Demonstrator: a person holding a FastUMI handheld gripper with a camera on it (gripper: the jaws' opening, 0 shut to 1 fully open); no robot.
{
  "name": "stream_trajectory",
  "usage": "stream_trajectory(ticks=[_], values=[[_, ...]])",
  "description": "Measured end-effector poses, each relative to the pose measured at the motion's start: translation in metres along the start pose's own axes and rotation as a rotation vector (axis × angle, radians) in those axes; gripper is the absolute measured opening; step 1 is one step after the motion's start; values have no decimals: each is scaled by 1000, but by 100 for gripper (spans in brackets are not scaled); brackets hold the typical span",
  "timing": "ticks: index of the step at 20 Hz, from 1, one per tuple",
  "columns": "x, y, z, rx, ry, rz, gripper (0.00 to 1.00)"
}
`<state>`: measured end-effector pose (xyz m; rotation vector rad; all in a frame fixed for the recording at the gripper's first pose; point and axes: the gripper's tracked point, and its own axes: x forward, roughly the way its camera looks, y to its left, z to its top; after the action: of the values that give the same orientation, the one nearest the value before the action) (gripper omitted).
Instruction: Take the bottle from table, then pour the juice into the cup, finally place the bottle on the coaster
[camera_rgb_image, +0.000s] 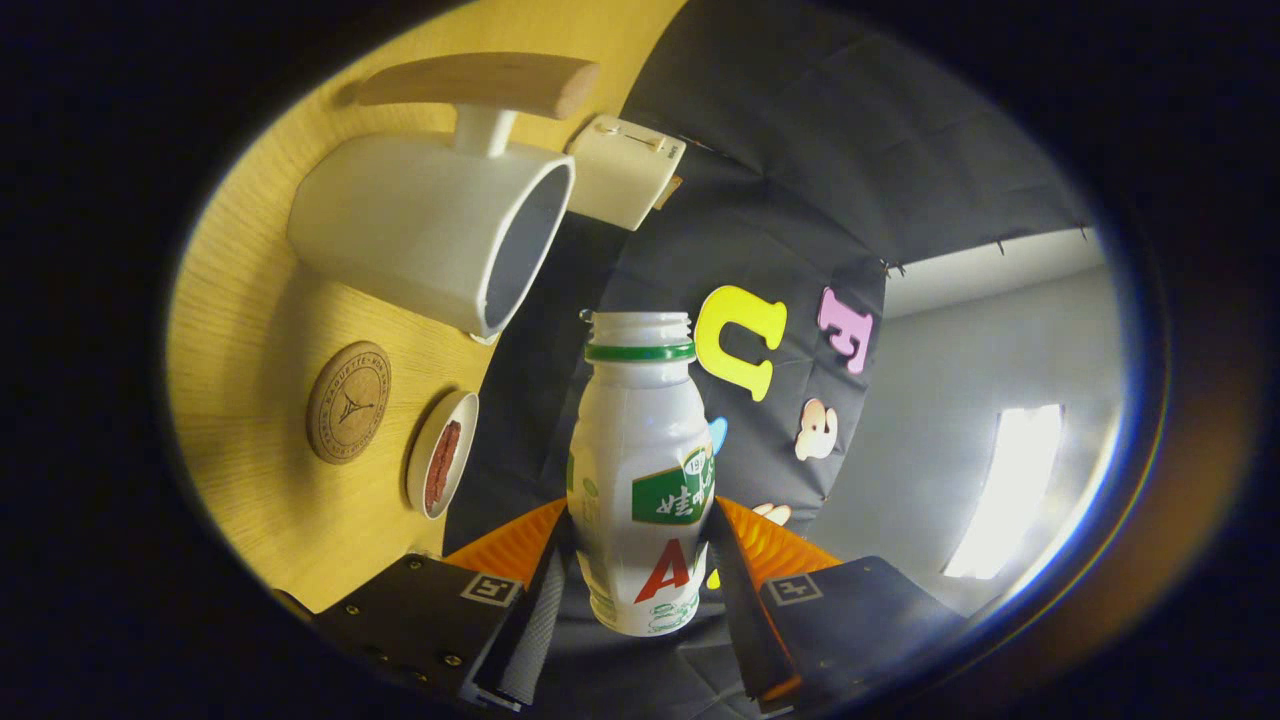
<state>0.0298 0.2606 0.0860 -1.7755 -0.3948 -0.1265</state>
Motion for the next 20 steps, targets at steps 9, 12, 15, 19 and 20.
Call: stream_trajectory(ticks=[9, 12, 15, 19, 20], values=[[4, 25, 2, 328, 48, 167, 74], [4, 29, 0, 413, 64, 192, 74], [3, 39, 3, 524, 78, 247, 74], [-3, 49, 8, 605, 95, 312, 74], [-3, 49, 8, 633, 99, 315, 74]])
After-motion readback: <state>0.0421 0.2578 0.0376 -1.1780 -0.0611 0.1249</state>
